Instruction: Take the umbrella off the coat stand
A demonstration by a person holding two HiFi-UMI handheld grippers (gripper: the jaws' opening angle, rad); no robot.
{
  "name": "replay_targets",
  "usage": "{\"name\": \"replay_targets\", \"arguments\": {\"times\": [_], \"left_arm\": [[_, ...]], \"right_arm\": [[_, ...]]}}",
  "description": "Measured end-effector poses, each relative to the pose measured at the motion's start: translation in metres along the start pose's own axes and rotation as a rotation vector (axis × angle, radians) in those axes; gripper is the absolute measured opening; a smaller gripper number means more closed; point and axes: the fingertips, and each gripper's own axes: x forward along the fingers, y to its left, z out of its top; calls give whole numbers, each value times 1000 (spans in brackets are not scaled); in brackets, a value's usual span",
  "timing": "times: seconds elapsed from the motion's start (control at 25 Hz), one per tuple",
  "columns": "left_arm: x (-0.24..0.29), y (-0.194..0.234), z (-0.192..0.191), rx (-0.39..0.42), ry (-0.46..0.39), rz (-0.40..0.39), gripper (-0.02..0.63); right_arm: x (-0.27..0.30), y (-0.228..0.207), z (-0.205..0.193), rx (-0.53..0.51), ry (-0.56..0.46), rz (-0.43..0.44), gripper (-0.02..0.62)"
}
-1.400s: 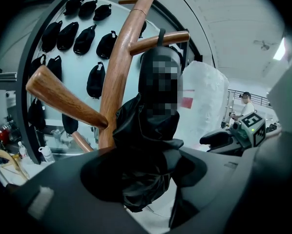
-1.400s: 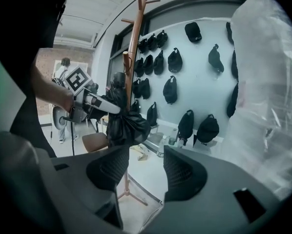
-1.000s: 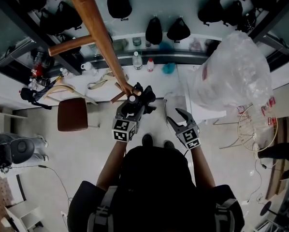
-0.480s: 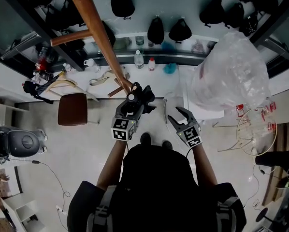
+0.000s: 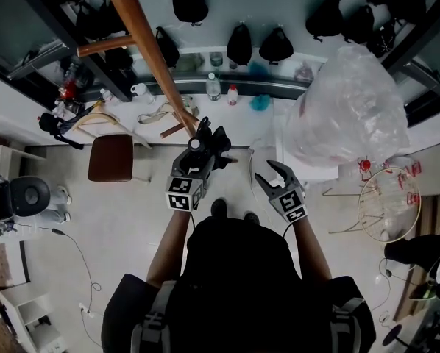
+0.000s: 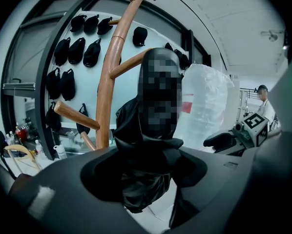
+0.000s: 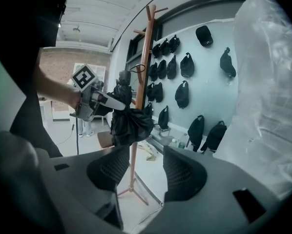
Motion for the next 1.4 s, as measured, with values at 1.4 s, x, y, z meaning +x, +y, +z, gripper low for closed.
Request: {"name": "replay_targets", "arguments": {"times": [1.4], "left_arm": [[-70,-72,-38,-66,14,266,256]], "right_arm": [[-50,-4,-32,-59,-85,208,196]]}}
